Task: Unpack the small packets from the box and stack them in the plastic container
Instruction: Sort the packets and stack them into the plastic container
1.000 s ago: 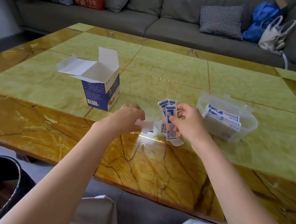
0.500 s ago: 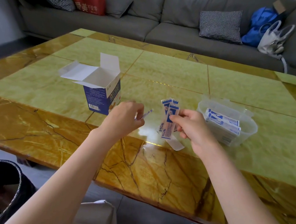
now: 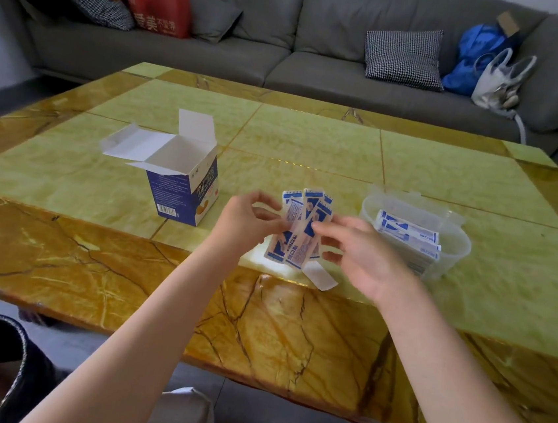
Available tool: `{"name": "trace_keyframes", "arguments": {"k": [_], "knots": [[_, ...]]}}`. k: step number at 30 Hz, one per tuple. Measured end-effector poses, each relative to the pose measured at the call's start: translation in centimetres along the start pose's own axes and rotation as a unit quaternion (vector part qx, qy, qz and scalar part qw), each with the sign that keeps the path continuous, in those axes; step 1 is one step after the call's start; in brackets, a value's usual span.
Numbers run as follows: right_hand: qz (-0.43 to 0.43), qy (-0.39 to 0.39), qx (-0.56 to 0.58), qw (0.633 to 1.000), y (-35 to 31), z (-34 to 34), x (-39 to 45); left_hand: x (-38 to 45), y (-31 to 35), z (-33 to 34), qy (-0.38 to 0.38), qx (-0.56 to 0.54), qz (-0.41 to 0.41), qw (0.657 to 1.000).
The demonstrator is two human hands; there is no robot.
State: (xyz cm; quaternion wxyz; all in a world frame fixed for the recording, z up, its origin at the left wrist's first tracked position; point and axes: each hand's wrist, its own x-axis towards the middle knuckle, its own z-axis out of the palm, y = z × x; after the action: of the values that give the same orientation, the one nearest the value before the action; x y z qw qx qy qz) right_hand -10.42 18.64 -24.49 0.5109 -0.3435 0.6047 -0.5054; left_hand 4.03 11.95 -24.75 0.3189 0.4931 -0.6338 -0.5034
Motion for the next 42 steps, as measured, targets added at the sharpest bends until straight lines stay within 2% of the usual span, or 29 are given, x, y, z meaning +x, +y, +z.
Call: {"name": "trace_keyframes", "arguments": {"k": [3,8,11,13,16,18,21,23,25,28,30,32,33,35,36,39,41,42], "knots": [[0.0,-0.041,0.033,0.999,0.1,0.5,-0.1,0.0,0.2,0.6,0.003,-0.032,-0.025,0.999],[-0.063,0.021,-0.08,0.995,0.2,0.6,0.1,-0.4,0.6,0.9,-0.01,0.043,-0.004,0.999],[-0.094,0.05,-0.081,0.991,0.1,0.6,0.0,-0.4,0.7,0.9,-0.03,0.093,0.006,0.995],[-0.109,0.107,-0.056,0.987,-0.1,0.4,0.2,-0.5,0.6,0.6,-0.028,0.039,-0.011,0.999],[-0.11,0.18,0.058,0.976,-0.3,-0.1,0.4,-0.5,0.5,0.0,-0.006,-0.084,-0.043,0.995],[-0.109,0.195,0.121,0.967,-0.3,-0.1,0.4,-0.4,0.3,-0.1,-0.011,-0.131,-0.069,0.989],[-0.117,0.21,0.119,0.963,0.1,0.5,0.6,-0.5,0.6,0.1,-0.062,-0.182,-0.086,0.978],[-0.119,0.228,0.087,0.962,0.3,0.8,0.8,-0.7,1.0,0.2,-0.095,-0.225,-0.085,0.966],[-0.112,0.224,0.047,0.967,0.5,0.8,1.0,-0.6,1.1,0.2,-0.095,-0.237,-0.085,0.963],[-0.118,0.209,-0.043,0.97,0.4,0.6,1.0,0.0,0.4,0.0,-0.032,-0.142,-0.063,0.987],[-0.199,0.229,-0.159,0.939,-0.2,0.1,0.7,0.5,-0.1,-0.4,0.017,-0.024,-0.032,0.999],[-0.298,0.205,-0.311,0.879,-1.0,-0.3,0.3,0.5,-0.2,-0.8,0.028,0.108,0.02,0.994],[-0.32,0.166,-0.387,0.849,-1.3,-0.4,0.2,0.3,-0.1,-0.9,0.015,0.143,0.041,0.989],[-0.3,0.086,-0.52,0.795,-1.0,-0.3,0.2,-0.2,0.4,-0.5,-0.037,0.163,0.08,0.983],[-0.276,0.059,-0.548,0.787,-0.8,-0.2,0.1,-0.4,0.6,-0.2,-0.065,0.165,0.1,0.979],[-0.25,0.025,-0.504,0.826,-0.6,-0.3,-0.3,-0.6,1.0,0.7,-0.122,0.142,0.11,0.976],[-0.272,0.044,-0.527,0.804,-0.5,-0.9,-0.4,-0.3,0.7,1.2,-0.152,0.133,0.097,0.975],[-0.279,0.055,-0.548,0.786,-0.3,-1.3,-0.4,0.0,0.3,1.3,-0.156,0.173,0.105,0.967]]}}
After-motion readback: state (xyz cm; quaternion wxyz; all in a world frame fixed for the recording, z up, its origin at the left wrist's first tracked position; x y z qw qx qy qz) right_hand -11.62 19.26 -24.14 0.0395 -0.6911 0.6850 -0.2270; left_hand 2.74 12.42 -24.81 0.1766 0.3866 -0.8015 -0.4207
